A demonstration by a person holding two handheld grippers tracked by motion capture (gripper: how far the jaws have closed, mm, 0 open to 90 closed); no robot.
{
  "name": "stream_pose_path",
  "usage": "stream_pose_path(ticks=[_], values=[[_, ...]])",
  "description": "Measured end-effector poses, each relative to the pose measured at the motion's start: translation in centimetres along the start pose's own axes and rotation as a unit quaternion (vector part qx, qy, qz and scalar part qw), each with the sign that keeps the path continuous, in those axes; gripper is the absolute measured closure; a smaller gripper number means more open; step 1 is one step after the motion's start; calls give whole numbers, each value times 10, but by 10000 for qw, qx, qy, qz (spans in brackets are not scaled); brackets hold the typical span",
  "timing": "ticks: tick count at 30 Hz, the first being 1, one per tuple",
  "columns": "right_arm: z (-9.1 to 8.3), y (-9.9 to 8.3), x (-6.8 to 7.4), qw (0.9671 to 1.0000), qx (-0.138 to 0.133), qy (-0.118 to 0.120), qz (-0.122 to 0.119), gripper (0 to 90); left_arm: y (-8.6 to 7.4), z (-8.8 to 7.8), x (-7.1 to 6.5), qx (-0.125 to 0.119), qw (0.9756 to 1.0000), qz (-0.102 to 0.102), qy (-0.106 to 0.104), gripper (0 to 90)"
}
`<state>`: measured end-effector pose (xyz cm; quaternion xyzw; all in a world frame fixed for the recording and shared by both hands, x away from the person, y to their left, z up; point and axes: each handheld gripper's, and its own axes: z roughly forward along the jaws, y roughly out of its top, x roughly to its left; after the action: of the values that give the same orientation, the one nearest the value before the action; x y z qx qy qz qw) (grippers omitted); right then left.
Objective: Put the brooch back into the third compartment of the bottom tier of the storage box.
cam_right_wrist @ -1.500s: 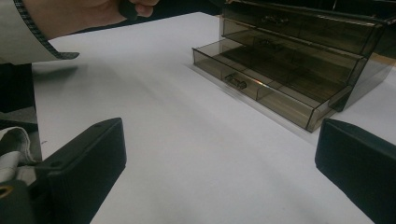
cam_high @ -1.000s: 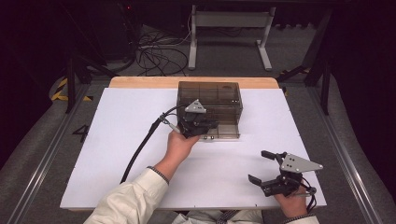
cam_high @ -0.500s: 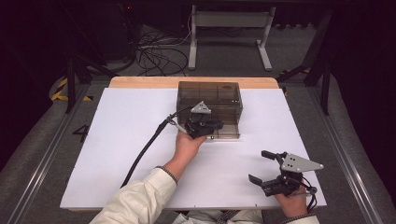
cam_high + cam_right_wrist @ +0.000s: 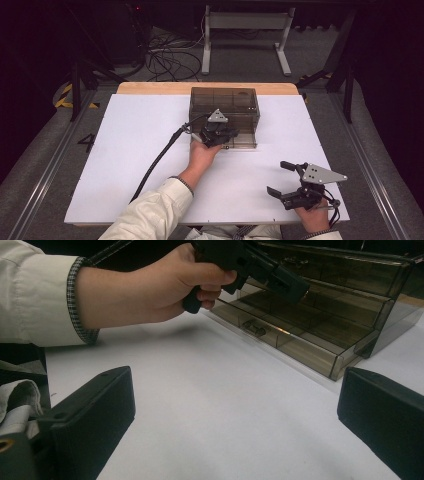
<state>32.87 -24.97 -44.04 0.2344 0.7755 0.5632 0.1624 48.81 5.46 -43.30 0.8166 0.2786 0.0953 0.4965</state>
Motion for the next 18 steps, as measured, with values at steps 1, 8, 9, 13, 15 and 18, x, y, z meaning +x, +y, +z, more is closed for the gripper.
stream_pose_path(ticks=[1, 8, 9, 13, 15, 18], values=[[0, 0, 0, 10000, -10, 8, 10, 25, -1, 1, 0, 14, 10000, -24, -5, 787], [0, 0, 0, 10000, -14, 12, 9, 26, -3, 4, 2, 59, 9999, -133, -16, 787], [0, 0, 0, 10000, -8, 13, 9, 25, -3, 4, 2, 59, 9999, -133, -16, 787], [0, 0, 0, 10000, -6, 21, 1, 25, -5, 7, 4, 51, 9993, -325, -180, 786], [0, 0, 0, 10000, -5, 27, 3, 25, -6, 7, 4, 60, 9992, -357, -194, 786], [1, 0, 1, 10000, 2, 48, 7, 25, -8, 11, 3, 109, 9989, -436, -152, 785]])
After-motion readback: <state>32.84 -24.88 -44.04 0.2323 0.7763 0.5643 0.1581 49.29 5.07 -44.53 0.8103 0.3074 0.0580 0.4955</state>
